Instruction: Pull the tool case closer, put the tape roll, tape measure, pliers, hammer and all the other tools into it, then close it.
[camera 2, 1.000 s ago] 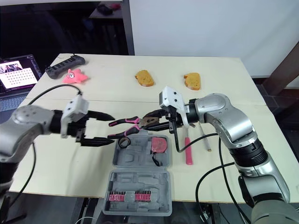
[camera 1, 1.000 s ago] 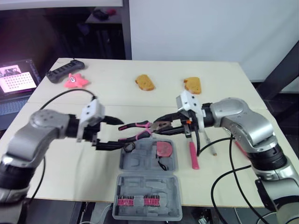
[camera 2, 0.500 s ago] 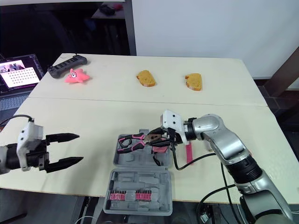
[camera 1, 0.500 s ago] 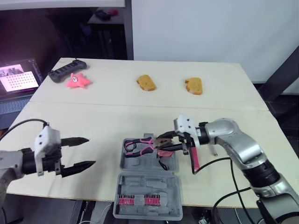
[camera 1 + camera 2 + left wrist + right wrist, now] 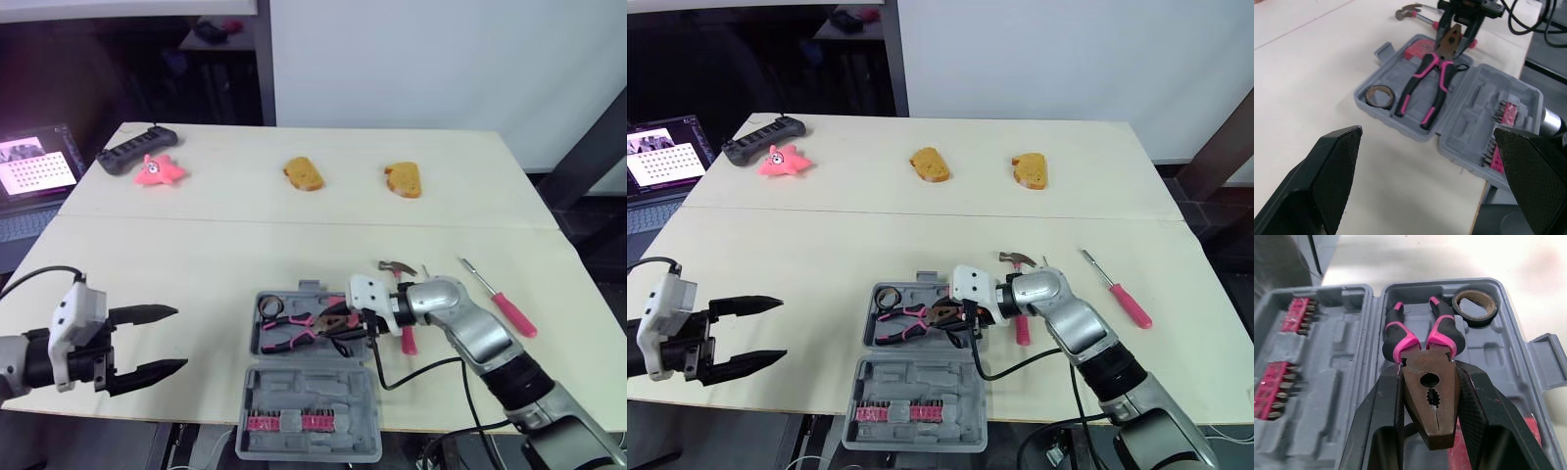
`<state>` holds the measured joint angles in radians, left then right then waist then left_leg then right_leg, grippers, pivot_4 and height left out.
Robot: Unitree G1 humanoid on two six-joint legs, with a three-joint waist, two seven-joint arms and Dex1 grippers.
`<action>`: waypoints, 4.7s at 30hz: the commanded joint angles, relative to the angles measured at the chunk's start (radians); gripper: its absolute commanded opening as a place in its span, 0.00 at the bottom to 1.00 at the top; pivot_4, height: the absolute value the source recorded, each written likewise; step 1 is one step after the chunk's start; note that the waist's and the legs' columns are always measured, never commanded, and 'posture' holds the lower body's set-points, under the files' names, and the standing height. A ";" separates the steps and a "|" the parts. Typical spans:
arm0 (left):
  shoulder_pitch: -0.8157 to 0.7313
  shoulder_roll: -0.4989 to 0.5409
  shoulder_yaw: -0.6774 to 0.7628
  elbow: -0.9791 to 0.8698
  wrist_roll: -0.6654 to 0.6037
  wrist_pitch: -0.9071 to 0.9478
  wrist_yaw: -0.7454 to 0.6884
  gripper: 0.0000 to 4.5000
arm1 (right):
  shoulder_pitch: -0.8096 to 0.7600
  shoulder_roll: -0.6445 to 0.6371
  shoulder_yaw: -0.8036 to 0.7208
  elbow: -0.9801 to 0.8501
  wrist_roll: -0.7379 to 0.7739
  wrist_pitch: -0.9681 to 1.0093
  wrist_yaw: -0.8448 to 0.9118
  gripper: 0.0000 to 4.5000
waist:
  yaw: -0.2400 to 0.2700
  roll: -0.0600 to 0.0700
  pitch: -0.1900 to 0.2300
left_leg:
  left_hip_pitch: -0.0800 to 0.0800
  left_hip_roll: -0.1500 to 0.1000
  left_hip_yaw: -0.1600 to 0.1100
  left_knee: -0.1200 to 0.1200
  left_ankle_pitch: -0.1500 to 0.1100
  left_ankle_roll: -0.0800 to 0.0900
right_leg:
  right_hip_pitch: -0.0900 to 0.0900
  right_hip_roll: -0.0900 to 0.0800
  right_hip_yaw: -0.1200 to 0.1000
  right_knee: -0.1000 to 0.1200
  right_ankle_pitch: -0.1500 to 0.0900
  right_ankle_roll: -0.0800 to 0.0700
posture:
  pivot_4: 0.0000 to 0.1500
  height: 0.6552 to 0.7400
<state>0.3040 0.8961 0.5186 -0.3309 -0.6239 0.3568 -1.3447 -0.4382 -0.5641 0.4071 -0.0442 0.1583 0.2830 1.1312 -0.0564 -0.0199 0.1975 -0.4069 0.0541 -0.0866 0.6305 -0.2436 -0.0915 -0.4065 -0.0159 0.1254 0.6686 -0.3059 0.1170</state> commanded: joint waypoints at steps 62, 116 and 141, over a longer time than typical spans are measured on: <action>-0.049 0.034 -0.251 0.062 0.253 -0.281 0.046 1.00 | -0.020 0.146 0.095 0.310 -0.168 -0.108 -0.102 0.00 | -0.017 -0.001 -0.001 | 0.003 0.000 0.000 0.000 0.000 0.000 | 0.002 0.000 0.000 0.000 0.000 0.000 | 1.00 0.97; -0.289 -0.093 -0.670 0.327 0.448 -0.402 0.077 0.00 | 0.260 -0.212 -0.046 -0.095 -0.166 -0.180 0.027 0.00 | -0.012 0.002 -0.002 | 0.014 0.002 0.003 -0.002 -0.001 0.002 | 0.013 0.002 0.004 -0.002 -0.001 -0.001 | 1.00 0.97; -0.388 -0.179 -0.667 0.350 0.501 -0.366 0.211 0.00 | 0.182 -0.085 -0.024 -0.057 -0.184 -0.072 -0.012 0.00 | -0.013 0.001 -0.003 | 0.015 0.001 0.002 -0.001 -0.001 0.002 | 0.015 0.003 0.004 -0.002 -0.001 -0.001 | 1.00 0.97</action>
<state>-0.0593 0.7250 -0.1691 0.0382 -0.1076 0.0220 -1.1385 -0.2377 -0.6792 0.3775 -0.0750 -0.0387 0.2164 1.1311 -0.0693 -0.0184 0.1949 -0.3917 0.0556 -0.0842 0.6298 -0.2448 -0.0896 -0.3918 -0.0132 0.1294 0.6667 -0.3070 0.1164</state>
